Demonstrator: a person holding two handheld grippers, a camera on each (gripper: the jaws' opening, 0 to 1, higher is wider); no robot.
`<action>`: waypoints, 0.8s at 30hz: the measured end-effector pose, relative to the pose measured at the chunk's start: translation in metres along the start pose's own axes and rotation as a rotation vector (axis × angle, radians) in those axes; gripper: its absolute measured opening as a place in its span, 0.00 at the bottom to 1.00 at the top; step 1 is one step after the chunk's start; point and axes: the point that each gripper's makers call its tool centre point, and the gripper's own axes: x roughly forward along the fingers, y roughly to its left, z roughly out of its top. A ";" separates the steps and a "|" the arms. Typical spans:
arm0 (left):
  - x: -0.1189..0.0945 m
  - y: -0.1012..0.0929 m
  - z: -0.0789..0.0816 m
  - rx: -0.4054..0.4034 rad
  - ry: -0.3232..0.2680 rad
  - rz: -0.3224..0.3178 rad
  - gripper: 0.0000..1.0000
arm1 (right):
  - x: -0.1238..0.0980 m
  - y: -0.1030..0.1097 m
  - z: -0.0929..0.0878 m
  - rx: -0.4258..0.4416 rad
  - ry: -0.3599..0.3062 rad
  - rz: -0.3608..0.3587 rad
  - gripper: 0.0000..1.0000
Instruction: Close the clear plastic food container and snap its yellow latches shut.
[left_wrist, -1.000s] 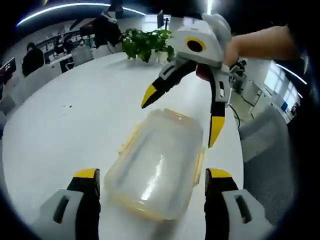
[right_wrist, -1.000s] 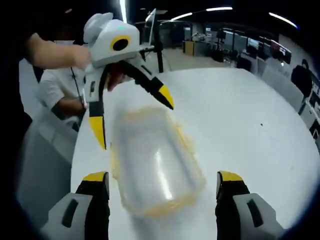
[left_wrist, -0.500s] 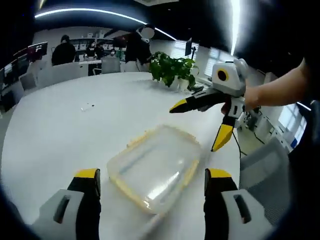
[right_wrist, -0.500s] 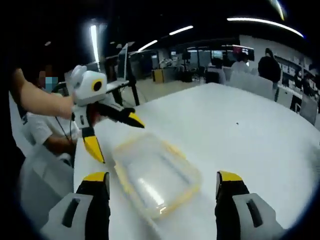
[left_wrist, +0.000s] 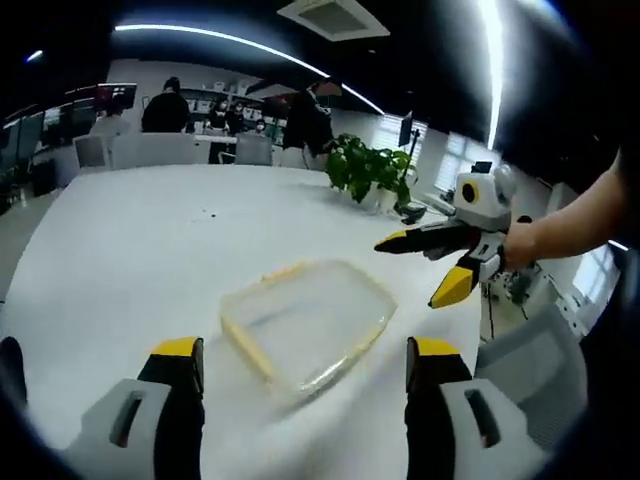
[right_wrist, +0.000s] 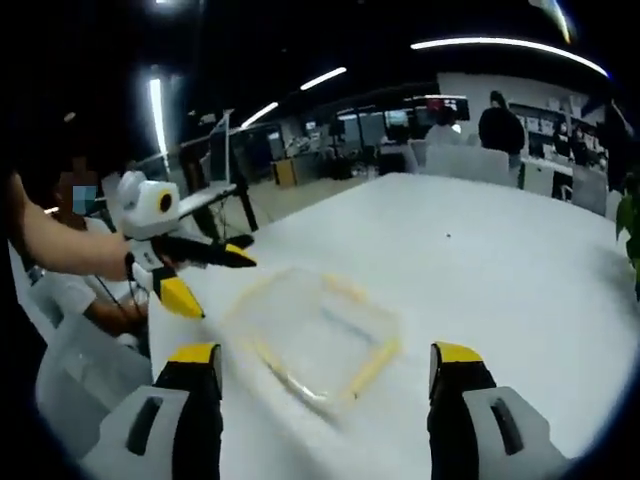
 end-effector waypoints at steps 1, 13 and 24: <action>-0.003 -0.003 -0.001 0.001 0.002 0.000 0.83 | -0.002 0.001 0.001 0.000 -0.004 -0.004 0.85; -0.021 -0.021 -0.007 0.002 -0.011 0.008 0.83 | -0.024 0.001 -0.001 0.083 -0.061 -0.066 0.83; -0.028 -0.032 -0.013 -0.021 -0.021 0.007 0.83 | -0.037 0.000 -0.009 0.112 -0.080 -0.098 0.83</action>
